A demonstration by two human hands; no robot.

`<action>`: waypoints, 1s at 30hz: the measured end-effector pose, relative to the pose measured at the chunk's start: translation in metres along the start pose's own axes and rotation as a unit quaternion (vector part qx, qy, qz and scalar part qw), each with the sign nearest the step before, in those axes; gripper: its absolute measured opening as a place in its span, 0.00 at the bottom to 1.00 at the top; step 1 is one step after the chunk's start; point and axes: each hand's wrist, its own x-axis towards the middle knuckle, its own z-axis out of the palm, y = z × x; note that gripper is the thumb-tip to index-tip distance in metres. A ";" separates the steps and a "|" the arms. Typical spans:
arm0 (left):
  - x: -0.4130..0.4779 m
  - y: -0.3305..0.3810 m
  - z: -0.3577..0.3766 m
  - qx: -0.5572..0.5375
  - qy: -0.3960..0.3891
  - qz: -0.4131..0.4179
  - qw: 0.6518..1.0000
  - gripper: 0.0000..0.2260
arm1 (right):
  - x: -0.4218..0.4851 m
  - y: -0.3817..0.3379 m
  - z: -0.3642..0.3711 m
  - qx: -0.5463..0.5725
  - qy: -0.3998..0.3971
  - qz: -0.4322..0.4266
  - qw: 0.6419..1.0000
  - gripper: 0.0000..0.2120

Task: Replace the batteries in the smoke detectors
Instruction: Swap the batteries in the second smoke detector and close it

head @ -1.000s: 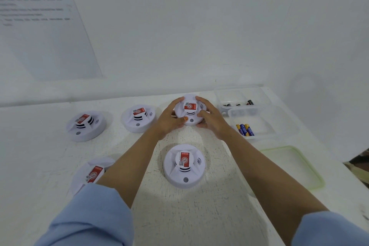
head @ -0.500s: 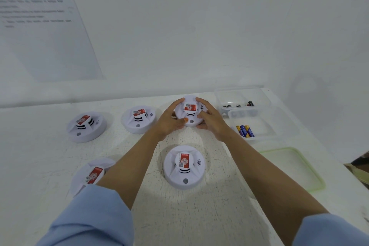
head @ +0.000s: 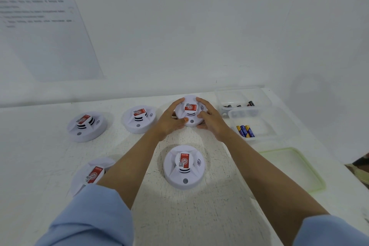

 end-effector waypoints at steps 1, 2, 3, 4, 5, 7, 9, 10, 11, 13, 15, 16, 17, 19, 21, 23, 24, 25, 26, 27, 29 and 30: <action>0.000 0.000 0.000 0.000 0.001 -0.001 1.000 0.27 | 0.000 0.000 0.000 0.000 0.001 0.001 1.000 0.23; 0.000 0.000 0.000 0.000 0.002 -0.001 1.000 0.27 | 0.000 0.000 0.000 0.001 0.002 0.001 1.000 0.23; 0.000 0.000 0.000 0.002 0.002 0.000 1.000 0.27 | 0.000 0.000 0.000 0.001 0.002 0.002 1.000 0.24; 0.000 0.000 0.000 0.002 0.001 0.000 1.000 0.27 | 0.000 0.000 0.000 0.000 0.003 0.002 1.000 0.24; 0.000 0.000 0.000 0.002 0.001 -0.001 1.000 0.27 | 0.000 0.000 0.000 0.000 0.003 0.002 1.000 0.24; 0.000 0.000 0.000 0.003 0.001 -0.001 1.000 0.27 | 0.001 0.000 0.001 0.002 0.004 0.003 1.000 0.23; 0.000 0.000 0.000 0.004 0.002 0.001 1.000 0.27 | 0.002 0.001 0.001 0.005 0.003 0.002 1.000 0.23; 0.000 0.000 0.000 0.005 0.002 0.003 1.000 0.27 | 0.002 0.001 0.001 0.005 0.002 0.000 1.000 0.23; 0.000 0.000 0.000 0.007 0.002 0.004 1.000 0.27 | 0.002 0.002 0.001 0.003 0.001 -0.001 1.000 0.23; -0.001 0.000 0.000 0.006 0.002 0.003 1.000 0.27 | 0.002 0.002 0.001 -0.002 0.003 0.000 1.000 0.23; -0.001 0.001 0.000 0.003 0.002 0.001 1.000 0.28 | 0.002 0.002 0.001 -0.004 0.004 0.000 1.000 0.23; -0.001 0.001 0.000 0.004 0.003 0.001 1.000 0.28 | 0.002 0.002 0.001 -0.005 0.004 -0.001 1.000 0.23; -0.001 0.001 0.001 0.005 0.003 0.001 1.000 0.28 | 0.002 0.002 0.001 -0.006 0.004 -0.001 1.000 0.23; -0.001 0.001 0.001 0.005 0.003 0.000 1.000 0.28 | 0.002 0.002 0.001 -0.005 0.005 -0.001 1.000 0.23; -0.001 0.001 0.001 0.005 0.004 0.000 1.000 0.28 | 0.002 0.002 0.001 -0.005 0.005 0.000 1.000 0.23; -0.001 0.001 0.001 0.004 0.004 0.000 1.000 0.28 | 0.002 0.002 0.001 -0.005 0.004 0.000 1.000 0.23; -0.001 0.001 0.001 0.004 0.003 0.000 1.000 0.28 | 0.002 0.002 0.001 -0.005 0.004 -0.001 1.000 0.23; -0.001 0.001 0.000 0.003 0.002 0.000 1.000 0.28 | 0.002 0.002 0.001 -0.004 0.004 -0.001 1.000 0.23; -0.002 0.002 0.000 0.004 0.001 0.001 1.000 0.28 | 0.002 0.002 0.001 -0.003 0.004 -0.002 1.000 0.23; -0.002 0.002 0.001 0.005 -0.001 0.002 1.000 0.28 | 0.001 0.002 0.001 -0.004 0.004 -0.003 1.000 0.23; -0.002 0.002 0.000 0.009 0.000 0.004 1.000 0.28 | 0.001 0.002 0.001 -0.007 0.004 -0.004 1.000 0.23; -0.002 0.002 0.001 0.010 0.000 0.005 1.000 0.28 | 0.001 0.002 0.002 -0.008 0.006 -0.004 1.000 0.23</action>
